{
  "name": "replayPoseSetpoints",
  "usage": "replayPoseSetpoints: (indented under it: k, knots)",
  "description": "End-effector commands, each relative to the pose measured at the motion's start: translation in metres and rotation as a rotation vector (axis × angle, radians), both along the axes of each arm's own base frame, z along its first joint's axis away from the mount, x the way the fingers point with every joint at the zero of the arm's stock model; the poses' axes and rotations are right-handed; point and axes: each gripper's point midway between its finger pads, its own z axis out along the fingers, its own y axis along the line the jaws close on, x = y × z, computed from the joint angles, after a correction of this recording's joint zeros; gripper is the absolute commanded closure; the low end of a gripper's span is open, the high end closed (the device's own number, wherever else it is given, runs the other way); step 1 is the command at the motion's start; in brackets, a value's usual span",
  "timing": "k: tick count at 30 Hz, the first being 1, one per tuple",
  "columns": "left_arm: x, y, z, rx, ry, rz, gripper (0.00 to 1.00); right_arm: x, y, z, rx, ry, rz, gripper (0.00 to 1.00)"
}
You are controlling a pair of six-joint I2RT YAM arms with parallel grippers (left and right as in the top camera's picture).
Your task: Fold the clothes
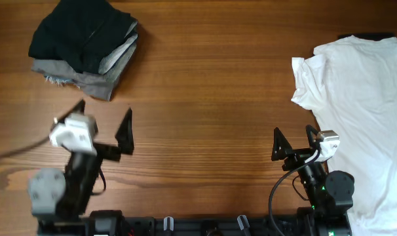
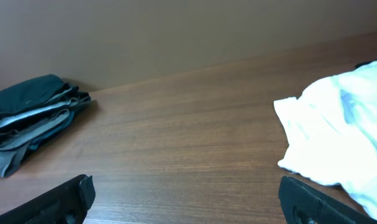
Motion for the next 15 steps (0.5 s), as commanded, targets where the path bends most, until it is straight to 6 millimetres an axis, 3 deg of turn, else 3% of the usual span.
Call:
replayPoseSetpoints:
  k: [1, 5, 10, 15]
  knots:
    - [-0.017, 0.005, -0.019, -0.019, -0.093, 0.030, 0.00, 0.000, -0.004, 0.004, 0.002, -0.015, -0.021, 0.00]
    - [-0.022, 0.009, -0.044, -0.039, -0.161, 0.054, 0.00, 0.000, -0.004, 0.004, 0.002, -0.015, -0.021, 0.00]
    - [-0.005, 0.009, -0.076, -0.046, -0.152, 0.054, 0.00, 0.000, -0.004, 0.004, 0.003, -0.015, -0.021, 0.00]
    - [0.008, 0.009, -0.137, -0.041, -0.034, 0.056, 0.00, 0.000, -0.004, 0.004, 0.002, -0.015, -0.021, 0.00]
